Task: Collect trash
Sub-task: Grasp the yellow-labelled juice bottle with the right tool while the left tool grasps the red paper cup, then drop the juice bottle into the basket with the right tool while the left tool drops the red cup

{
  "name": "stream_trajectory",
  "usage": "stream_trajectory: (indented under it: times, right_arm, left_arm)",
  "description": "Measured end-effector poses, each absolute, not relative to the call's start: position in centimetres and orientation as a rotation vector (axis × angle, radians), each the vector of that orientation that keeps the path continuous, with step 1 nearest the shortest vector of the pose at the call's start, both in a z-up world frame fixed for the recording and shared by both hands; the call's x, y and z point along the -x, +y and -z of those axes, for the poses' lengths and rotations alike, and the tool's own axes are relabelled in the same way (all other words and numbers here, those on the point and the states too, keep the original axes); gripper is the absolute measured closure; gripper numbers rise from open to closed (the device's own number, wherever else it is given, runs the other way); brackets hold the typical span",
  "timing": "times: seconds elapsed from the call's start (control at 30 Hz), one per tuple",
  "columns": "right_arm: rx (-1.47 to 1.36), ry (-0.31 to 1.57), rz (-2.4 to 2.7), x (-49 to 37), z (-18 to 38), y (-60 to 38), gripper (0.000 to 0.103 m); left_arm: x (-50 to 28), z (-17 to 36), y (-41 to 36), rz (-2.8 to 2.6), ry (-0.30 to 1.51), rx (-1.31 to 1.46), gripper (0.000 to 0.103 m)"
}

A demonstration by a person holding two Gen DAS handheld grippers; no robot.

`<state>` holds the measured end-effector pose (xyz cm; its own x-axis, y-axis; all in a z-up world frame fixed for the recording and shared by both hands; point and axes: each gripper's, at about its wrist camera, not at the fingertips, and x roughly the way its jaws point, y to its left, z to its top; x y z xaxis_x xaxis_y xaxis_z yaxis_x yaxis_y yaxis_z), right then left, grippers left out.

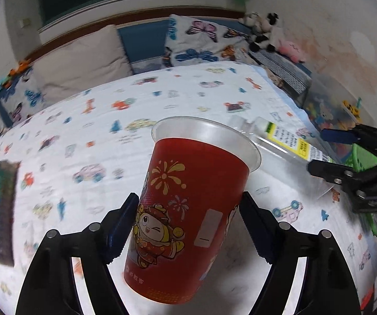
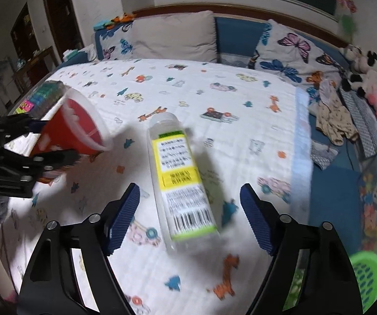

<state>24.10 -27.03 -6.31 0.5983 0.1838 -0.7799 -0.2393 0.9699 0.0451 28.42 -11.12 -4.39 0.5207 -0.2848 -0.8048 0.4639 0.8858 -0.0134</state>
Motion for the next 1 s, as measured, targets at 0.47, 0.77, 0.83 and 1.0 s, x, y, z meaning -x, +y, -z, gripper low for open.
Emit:
stream_trajectory:
  times: [0.47, 0.77, 0.83, 1.0]
  right_arm:
    - [0.129, 0.998, -0.281, -28.6, 10.2, -24.5, 0.051]
    - [0.070, 0.960, -0.279, -25.4, 8.8, -25.2, 0.056]
    - [0.046, 0.952, -0.271, -24.1, 8.4, -25.7, 0.057]
    - [0.012, 0.931, -0.250, -20.8, 7.5, -26.6, 0.057]
  left_arm:
    - [-26.4, 4.4, -6.6, 0.402, 0.930, -0.130, 0.029]
    - [-24.9, 4.6, -7.2, 0.423, 0.930, -0.117, 0.029]
    - [-24.4, 4.5, -7.4, 0.428, 0.928, -0.112, 0.029]
    - [-22.8, 3.8, -8.4, 0.461, 0.917, -0.109, 0.030]
